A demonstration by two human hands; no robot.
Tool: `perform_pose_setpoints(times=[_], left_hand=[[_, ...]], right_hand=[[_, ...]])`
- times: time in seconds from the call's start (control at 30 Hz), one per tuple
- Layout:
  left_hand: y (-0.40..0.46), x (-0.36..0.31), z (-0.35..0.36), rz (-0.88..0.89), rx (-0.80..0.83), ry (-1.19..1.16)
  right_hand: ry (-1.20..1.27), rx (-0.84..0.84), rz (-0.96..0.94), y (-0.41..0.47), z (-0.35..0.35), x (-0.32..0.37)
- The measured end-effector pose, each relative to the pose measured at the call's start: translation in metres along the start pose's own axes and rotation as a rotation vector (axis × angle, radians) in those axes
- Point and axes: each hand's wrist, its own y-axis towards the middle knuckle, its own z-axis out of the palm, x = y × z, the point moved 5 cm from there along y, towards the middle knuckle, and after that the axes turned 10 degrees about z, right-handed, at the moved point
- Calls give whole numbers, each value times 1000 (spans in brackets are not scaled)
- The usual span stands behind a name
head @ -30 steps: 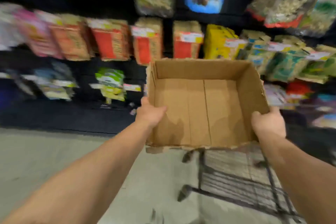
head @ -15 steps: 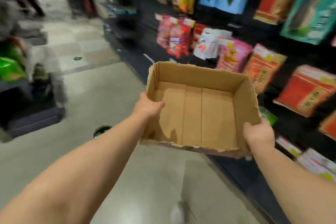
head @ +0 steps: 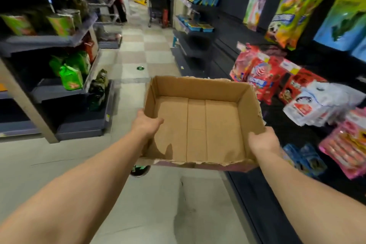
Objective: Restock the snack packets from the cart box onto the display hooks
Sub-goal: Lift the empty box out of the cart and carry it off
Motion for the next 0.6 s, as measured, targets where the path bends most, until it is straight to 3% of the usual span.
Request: perform_pose_setpoints(times=[0.33, 0.6], left_hand=[[233, 23, -62, -73, -121, -42], [467, -2, -125, -33, -109, 61]], right_hand=[[-45, 158, -106, 95, 191, 192], [-3, 169, -26, 156, 345, 360]])
